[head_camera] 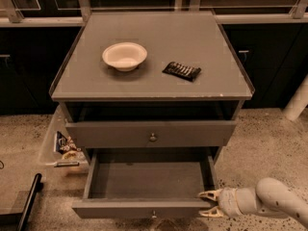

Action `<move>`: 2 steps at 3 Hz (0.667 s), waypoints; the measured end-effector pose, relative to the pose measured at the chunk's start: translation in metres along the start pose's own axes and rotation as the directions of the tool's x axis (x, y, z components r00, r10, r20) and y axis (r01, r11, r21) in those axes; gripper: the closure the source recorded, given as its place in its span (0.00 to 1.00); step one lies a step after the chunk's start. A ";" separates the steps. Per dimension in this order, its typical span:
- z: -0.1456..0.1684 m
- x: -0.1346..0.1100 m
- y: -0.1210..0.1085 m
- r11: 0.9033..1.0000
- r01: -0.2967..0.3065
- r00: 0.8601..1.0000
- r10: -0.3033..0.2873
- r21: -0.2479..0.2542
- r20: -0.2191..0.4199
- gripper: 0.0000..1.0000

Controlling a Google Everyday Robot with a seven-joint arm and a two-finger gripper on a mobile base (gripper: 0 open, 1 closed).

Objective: Open middle drawer

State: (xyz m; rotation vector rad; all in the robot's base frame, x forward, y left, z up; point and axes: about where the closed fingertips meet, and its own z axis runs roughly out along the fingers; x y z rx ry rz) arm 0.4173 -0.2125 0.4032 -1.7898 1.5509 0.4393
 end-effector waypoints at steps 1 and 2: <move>0.000 0.000 0.000 1.000 0.000 1.000 0.000 0.000 0.000 0.12; -0.001 -0.005 -0.001 1.000 0.008 1.000 -0.008 -0.002 0.002 0.00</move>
Offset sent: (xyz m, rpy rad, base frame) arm 0.0011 0.0054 0.0148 -0.0048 -0.0150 0.0154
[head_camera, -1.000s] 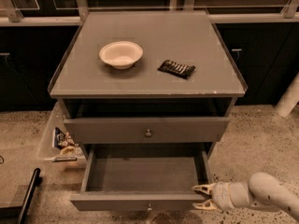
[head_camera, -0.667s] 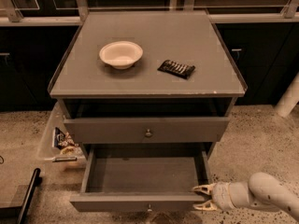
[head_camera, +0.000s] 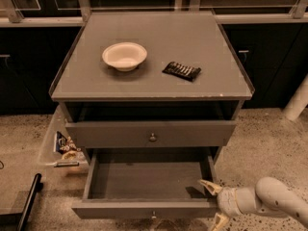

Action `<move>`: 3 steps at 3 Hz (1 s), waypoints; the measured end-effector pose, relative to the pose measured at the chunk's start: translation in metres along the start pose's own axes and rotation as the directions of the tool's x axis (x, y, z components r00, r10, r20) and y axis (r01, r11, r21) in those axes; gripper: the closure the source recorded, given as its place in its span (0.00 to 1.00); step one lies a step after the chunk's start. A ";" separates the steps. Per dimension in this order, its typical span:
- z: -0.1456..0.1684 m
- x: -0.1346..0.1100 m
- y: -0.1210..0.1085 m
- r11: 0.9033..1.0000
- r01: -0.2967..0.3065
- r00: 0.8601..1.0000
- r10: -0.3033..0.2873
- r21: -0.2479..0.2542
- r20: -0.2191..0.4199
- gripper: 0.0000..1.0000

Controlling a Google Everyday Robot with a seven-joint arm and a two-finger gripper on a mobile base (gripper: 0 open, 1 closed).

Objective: Open middle drawer

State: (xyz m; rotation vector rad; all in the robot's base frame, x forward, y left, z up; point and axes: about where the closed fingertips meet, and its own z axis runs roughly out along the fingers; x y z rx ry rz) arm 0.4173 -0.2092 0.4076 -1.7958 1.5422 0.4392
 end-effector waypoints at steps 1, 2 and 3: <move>-0.013 -0.017 -0.004 1.000 0.029 1.000 -0.029 0.002 -0.010 0.00; -0.043 -0.045 -0.013 0.995 0.093 0.994 -0.091 0.023 -0.055 0.00; -0.074 -0.082 -0.025 0.985 0.170 0.981 -0.167 0.022 -0.102 0.00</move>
Offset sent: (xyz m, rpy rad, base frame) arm -0.0089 -0.0054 0.1278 -0.1450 -0.1785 0.0455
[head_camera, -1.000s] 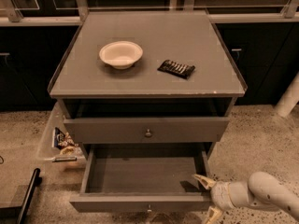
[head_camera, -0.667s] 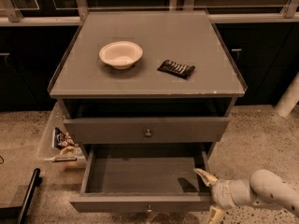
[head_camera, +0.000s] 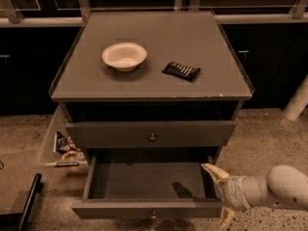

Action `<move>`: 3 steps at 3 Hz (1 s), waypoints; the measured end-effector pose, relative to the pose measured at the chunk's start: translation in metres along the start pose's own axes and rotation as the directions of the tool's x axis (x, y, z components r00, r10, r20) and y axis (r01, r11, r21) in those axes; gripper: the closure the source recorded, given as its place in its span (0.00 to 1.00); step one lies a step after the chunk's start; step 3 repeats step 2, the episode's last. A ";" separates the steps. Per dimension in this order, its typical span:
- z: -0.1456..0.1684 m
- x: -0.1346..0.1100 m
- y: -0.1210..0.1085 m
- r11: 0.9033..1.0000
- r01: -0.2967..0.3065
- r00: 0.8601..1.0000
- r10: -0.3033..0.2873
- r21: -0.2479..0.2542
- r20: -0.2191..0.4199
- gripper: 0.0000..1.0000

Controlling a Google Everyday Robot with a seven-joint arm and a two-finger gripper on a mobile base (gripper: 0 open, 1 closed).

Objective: Open middle drawer

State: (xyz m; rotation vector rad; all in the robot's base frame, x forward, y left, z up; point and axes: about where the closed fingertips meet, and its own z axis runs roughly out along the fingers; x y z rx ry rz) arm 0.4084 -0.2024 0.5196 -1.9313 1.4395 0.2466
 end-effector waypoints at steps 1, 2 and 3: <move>-0.026 -0.021 -0.018 0.998 0.056 0.998 -0.055 0.014 -0.036 0.00; -0.028 -0.023 -0.020 0.998 0.061 0.997 -0.060 0.015 -0.042 0.00; -0.028 -0.023 -0.020 0.998 0.061 0.997 -0.060 0.015 -0.042 0.00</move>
Offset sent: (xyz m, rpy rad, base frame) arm 0.0015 0.0022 0.0340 -0.0365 -0.0458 0.0161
